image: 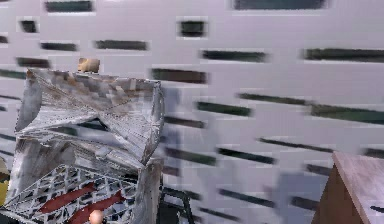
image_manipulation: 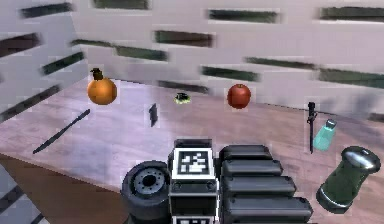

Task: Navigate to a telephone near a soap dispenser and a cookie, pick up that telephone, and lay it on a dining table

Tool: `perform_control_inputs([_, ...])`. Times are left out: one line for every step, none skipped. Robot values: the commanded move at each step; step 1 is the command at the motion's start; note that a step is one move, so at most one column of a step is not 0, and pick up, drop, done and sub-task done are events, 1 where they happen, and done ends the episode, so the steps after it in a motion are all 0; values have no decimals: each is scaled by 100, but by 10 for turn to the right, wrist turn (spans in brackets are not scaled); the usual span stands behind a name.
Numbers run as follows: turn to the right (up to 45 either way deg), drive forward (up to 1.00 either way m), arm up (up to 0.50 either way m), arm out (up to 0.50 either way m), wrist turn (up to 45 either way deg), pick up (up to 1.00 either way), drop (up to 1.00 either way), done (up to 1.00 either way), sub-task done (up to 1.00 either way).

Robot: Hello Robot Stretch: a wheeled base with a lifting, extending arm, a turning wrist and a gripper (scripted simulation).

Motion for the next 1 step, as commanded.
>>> perform_control_inputs([-450, 0, 0, 0, 0, 0, 0, 0, 0])
